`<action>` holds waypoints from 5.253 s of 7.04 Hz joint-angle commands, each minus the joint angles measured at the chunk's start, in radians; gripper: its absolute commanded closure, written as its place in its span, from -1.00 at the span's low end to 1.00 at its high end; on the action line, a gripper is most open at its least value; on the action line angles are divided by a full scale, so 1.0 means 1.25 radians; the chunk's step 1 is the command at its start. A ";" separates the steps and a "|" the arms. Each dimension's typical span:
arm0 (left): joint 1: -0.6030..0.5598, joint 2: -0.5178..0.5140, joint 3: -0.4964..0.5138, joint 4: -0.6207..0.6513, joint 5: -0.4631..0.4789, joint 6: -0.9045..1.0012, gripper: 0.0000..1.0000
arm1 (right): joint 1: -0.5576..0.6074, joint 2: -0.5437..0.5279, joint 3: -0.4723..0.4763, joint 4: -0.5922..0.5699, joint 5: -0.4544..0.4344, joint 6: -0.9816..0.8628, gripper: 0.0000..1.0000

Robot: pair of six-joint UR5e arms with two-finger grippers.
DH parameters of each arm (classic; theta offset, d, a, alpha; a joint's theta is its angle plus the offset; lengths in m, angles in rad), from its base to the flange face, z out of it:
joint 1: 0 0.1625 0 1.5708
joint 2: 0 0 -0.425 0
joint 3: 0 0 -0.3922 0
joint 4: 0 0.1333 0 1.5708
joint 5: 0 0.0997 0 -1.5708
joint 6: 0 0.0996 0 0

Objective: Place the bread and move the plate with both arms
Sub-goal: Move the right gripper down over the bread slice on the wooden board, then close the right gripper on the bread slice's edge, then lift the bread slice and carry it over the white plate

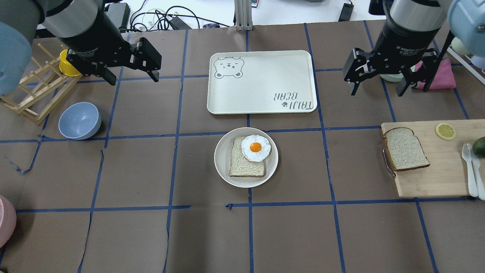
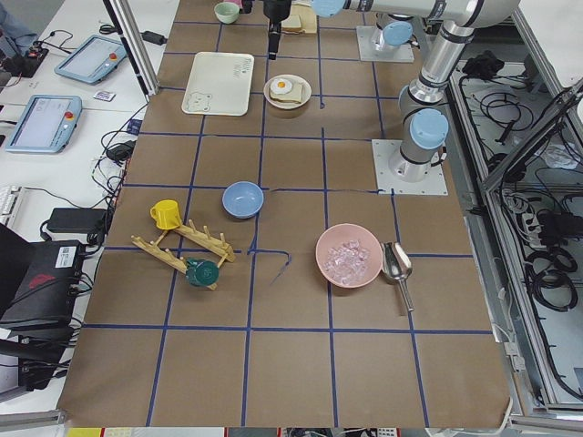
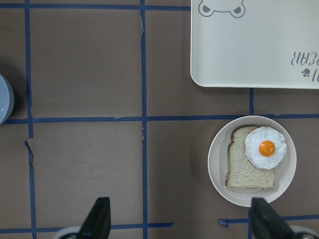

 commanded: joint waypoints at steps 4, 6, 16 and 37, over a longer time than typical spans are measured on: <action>0.000 0.000 0.000 0.000 0.000 0.000 -1.00 | -0.088 0.061 0.085 -0.010 -0.020 -0.002 -1.00; 0.000 0.000 0.000 0.000 0.000 0.000 -1.00 | -0.087 0.118 0.130 -0.140 -0.072 -0.048 -1.00; 0.001 0.000 0.000 0.000 0.001 0.000 -1.00 | -0.190 0.200 0.324 -0.412 -0.114 -0.051 -0.56; 0.001 0.000 -0.001 0.000 0.000 0.004 -1.00 | -0.170 0.198 0.088 -0.169 -0.062 -0.030 1.00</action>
